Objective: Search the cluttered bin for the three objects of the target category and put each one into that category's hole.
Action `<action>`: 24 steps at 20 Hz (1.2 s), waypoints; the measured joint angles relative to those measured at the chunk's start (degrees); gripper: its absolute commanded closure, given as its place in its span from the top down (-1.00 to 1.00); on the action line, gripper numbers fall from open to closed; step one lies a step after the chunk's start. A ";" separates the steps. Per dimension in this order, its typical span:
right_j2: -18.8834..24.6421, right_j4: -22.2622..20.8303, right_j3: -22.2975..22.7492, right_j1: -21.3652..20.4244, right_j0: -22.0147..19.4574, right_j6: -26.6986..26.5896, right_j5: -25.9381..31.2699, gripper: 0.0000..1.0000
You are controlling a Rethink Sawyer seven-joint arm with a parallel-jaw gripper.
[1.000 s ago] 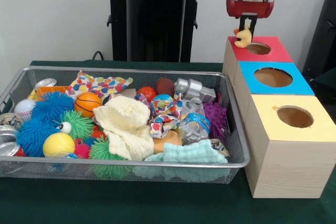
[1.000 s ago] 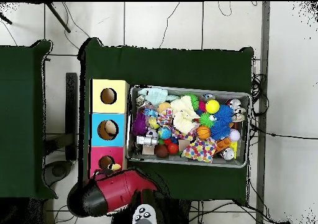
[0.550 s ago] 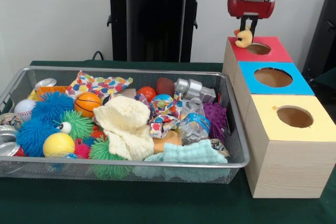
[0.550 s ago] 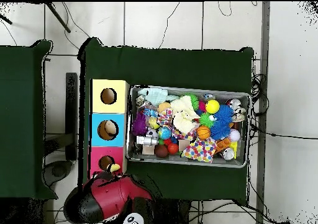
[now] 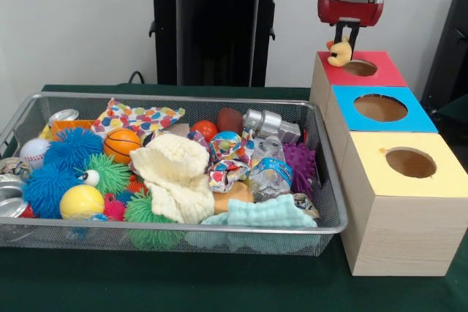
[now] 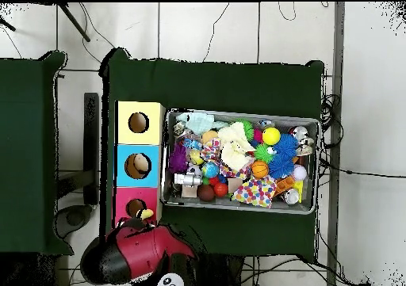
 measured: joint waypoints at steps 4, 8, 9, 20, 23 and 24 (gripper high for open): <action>-0.04 1.05 -0.47 0.23 -0.01 0.00 1.26 -1.00; -0.07 1.86 -1.24 0.54 0.01 0.00 2.96 -1.00; -0.07 1.96 -1.42 0.60 0.04 0.00 3.34 -1.00; -0.31 2.22 -3.98 1.20 0.72 0.00 8.37 -1.00; -0.29 2.54 -4.54 1.21 0.72 0.00 9.81 -1.00; -0.27 2.63 -4.71 1.21 0.70 0.00 10.21 -1.00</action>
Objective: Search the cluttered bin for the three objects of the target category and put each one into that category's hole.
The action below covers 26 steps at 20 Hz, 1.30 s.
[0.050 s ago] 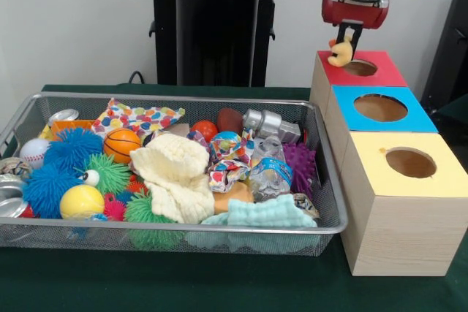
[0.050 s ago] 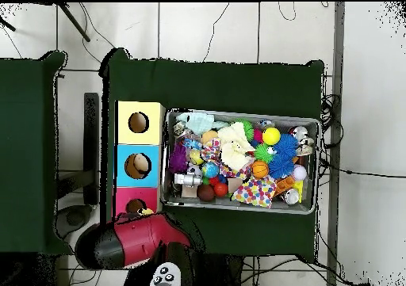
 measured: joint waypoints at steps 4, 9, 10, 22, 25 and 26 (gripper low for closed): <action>0.04 0.61 -1.00 0.01 -0.19 0.00 1.83 -1.00; 0.12 1.31 -2.35 -0.28 -0.23 0.00 4.17 -1.00; 0.13 1.36 -2.48 -0.33 -0.23 0.00 4.37 -1.00; 0.14 1.62 -4.30 -0.02 -0.21 0.00 5.24 -1.00; 0.14 1.61 -4.86 1.03 0.01 0.00 5.24 -1.00; 0.14 1.61 -4.99 1.37 0.14 0.00 5.23 -1.00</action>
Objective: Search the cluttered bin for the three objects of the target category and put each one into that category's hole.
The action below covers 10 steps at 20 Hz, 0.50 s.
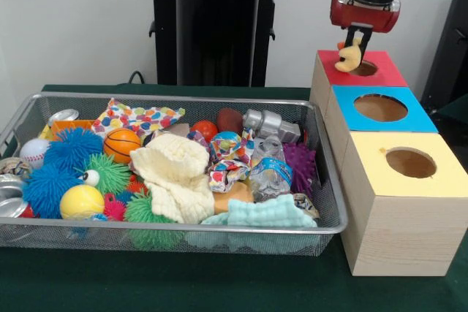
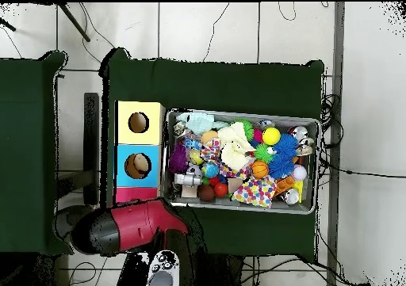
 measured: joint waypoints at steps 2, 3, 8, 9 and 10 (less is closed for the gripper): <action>0.00 0.01 -0.40 1.04 0.58 0.00 -0.08 -1.00; 0.01 0.02 -0.56 1.43 0.85 0.00 -0.13 -1.00; -0.03 0.01 -1.05 2.66 2.27 0.00 -0.96 -1.00; -0.12 0.01 -1.23 2.95 2.55 0.00 -1.37 -1.00; -0.19 0.01 -1.33 3.15 2.69 0.00 -1.69 -1.00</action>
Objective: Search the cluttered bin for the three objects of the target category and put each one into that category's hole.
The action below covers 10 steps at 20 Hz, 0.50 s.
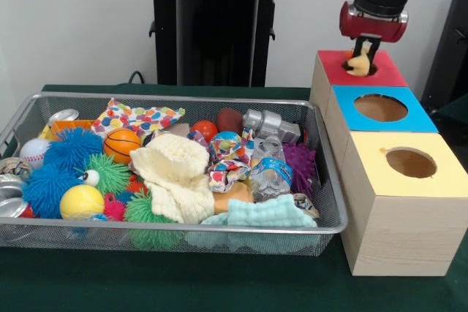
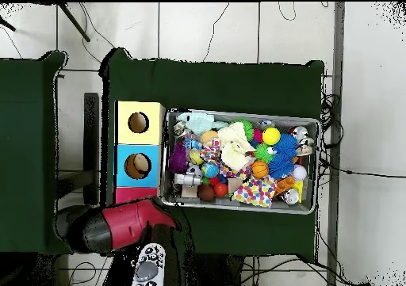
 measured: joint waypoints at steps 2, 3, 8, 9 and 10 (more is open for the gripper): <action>-0.28 0.01 -0.18 0.71 0.18 0.00 -1.26 -1.00; -0.36 0.01 -0.19 0.94 0.17 0.00 -1.67 -1.00; -0.43 0.06 -0.20 1.47 0.10 0.00 -2.29 -1.00; -0.43 0.12 -0.20 1.47 -0.01 0.00 -2.39 -1.00; -0.43 0.13 -0.20 1.47 -0.07 0.00 -2.41 -1.00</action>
